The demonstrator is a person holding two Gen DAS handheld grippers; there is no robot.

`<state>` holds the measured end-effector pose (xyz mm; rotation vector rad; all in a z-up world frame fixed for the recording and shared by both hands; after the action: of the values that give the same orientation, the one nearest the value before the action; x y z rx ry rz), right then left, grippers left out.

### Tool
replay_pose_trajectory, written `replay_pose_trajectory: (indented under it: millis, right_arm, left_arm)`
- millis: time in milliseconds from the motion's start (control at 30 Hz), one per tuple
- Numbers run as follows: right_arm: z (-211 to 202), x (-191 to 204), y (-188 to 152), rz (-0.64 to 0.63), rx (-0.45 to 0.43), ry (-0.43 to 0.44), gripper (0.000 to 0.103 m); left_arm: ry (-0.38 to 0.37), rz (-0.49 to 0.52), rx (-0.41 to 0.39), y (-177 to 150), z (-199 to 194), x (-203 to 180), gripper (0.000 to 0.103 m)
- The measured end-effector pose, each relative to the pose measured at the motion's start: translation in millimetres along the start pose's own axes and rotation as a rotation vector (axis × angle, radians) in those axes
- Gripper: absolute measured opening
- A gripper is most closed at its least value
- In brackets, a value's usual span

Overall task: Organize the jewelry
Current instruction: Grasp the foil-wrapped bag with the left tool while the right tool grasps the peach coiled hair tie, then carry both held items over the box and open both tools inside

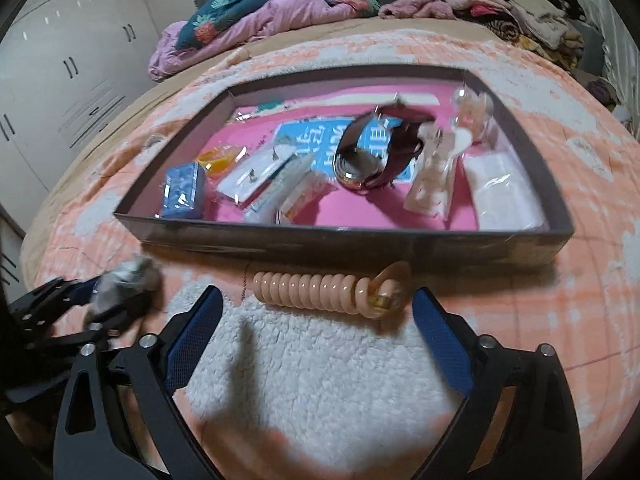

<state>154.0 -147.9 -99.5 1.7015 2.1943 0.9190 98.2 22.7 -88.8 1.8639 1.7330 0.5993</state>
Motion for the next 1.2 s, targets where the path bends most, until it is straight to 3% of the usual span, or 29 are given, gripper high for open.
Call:
replay_pose_trajectory:
  millis: [33,100,200,433,700,1200]
  right_arm:
    - [3.0,1.0,-0.8,-0.009,-0.006,-0.021,0.09]
    - [7.2,2.8,-1.9,-0.037,-0.033,-0.08,0.077]
    - [8.1,0.5,-1.7,-0.038,-0.052,-0.094,0.068]
    - [-11.2,-8.3,-4.9,-0.032,-0.037,0.031,0.067]
    - [-47.6,-7.8,-9.6,-0.052,-0.042,0.109,0.067]
    - [-120.4,-41.0,28.8,-0.053,-0.244,0.052,0.067]
  left_arm:
    - [0.001,-0.014,-0.005,0.8,-2.7,3.2,0.041]
    - [0.003,-0.051,-0.008,1.8,-7.3,12.8,0.041]
    - [-0.002,-0.082,-0.017,4.7,-12.4,18.1,0.041]
    - [-0.013,-0.075,-0.044,12.6,-26.5,10.0,0.04]
    - [-0.016,-0.06,-0.057,17.4,-39.7,-0.4,0.04]
    - [-0.051,-0.032,-0.128,53.3,-62.0,-27.2,0.04]
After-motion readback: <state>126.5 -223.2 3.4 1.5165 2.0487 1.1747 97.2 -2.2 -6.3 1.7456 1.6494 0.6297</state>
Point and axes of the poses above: each gripper's, at about its wrist camera, not at the fingertips, and z roughly the way its jaws point, x to its left, y to its top, the point moved 3 cm from there along z, roughly the way its jaws point, and after that the axes turned 1 degree about z, right-handed, at the moved point
